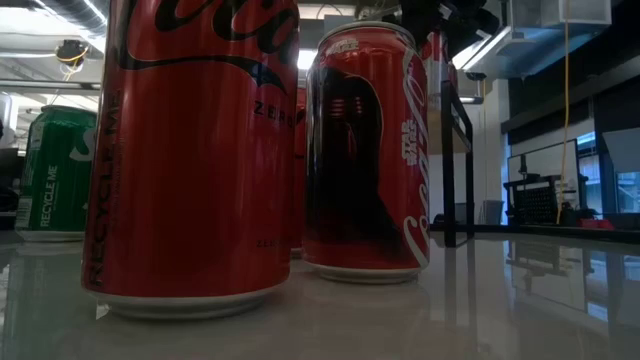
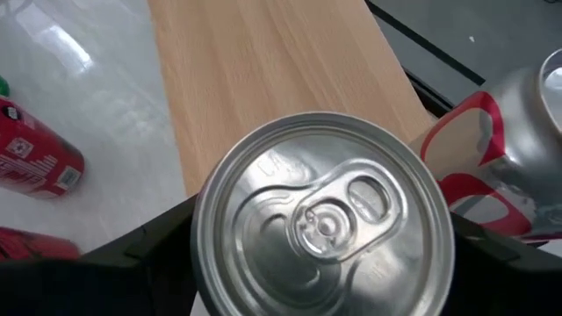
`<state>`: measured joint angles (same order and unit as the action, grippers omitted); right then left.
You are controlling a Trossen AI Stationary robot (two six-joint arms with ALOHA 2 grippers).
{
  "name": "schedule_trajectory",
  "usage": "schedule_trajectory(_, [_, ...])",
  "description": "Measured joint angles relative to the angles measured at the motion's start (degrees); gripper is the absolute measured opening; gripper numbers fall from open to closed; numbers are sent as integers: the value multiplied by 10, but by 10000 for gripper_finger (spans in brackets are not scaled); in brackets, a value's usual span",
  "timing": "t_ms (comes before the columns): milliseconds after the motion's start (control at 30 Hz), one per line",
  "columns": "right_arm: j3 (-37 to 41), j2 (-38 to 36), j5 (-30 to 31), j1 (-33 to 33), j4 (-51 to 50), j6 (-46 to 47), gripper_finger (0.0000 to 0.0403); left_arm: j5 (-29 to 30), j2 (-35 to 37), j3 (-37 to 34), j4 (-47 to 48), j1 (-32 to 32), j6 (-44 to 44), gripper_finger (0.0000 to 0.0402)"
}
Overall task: Place canned beverage on shelf
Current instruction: Put the red-silver soda can on the shelf aligned with the other red-silver soda can
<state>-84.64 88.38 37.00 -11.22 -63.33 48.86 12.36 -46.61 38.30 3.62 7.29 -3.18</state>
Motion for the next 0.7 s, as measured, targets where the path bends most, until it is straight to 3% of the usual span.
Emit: schedule_trajectory(700, [0,0,-5,0,3,-1,324,0,0,0,0,0,0,286])
